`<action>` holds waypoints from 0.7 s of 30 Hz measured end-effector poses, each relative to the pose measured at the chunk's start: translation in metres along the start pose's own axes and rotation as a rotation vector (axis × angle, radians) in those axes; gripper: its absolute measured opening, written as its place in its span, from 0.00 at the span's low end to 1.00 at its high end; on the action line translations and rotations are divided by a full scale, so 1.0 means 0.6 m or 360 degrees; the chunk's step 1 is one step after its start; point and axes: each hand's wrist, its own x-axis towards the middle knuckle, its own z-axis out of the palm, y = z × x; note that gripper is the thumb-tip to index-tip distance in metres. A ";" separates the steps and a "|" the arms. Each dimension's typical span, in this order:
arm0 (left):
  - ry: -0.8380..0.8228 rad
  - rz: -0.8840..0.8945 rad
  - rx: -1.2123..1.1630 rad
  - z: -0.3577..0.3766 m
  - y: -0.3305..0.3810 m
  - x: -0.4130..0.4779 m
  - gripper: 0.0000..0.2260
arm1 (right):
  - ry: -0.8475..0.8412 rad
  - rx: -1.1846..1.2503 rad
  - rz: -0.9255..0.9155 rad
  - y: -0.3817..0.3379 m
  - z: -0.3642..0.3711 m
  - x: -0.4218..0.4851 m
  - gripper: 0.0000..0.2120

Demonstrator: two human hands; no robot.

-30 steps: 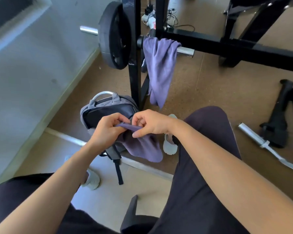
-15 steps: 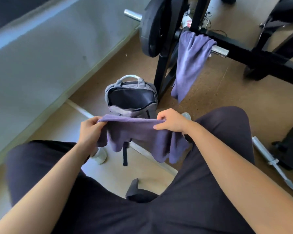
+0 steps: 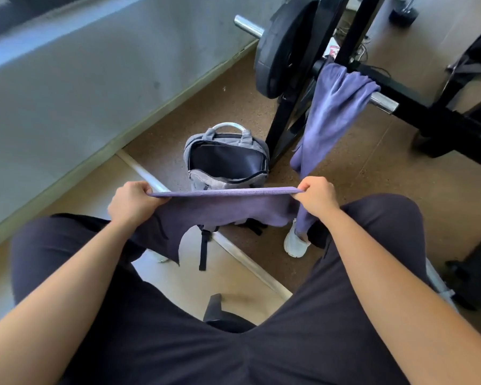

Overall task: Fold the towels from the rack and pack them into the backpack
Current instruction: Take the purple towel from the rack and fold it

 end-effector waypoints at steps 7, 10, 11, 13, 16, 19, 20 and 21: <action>-0.0896 0.0438 -0.0679 -0.069 -0.029 0.027 0.19 | 0.0210 0.0363 0.0070 -0.006 -0.048 0.010 0.13; -0.0737 0.0447 -0.0688 -0.054 -0.038 0.035 0.15 | 0.0257 0.0508 0.0186 -0.011 -0.055 0.008 0.10; -0.0596 0.0431 -0.0606 -0.043 -0.044 0.042 0.15 | 0.0276 0.0518 0.0207 -0.016 -0.056 0.004 0.09; -0.0254 0.0334 -0.0383 -0.028 -0.055 0.052 0.13 | 0.0320 0.0517 0.0255 -0.020 -0.056 -0.003 0.12; 0.0049 0.0181 -0.0403 -0.028 -0.046 0.038 0.08 | 0.0309 0.0596 0.0328 -0.028 -0.051 -0.016 0.20; 0.0082 0.0125 -0.0704 -0.026 -0.026 0.025 0.09 | 0.0110 0.0907 0.0598 -0.059 -0.049 -0.029 0.12; 0.0044 0.0136 -0.0772 -0.026 -0.017 0.017 0.10 | 0.0012 0.0994 0.0717 -0.070 -0.048 -0.040 0.18; -0.0017 0.0157 -0.0870 -0.025 -0.007 0.004 0.12 | -0.0069 0.1096 0.0753 -0.079 -0.044 -0.051 0.22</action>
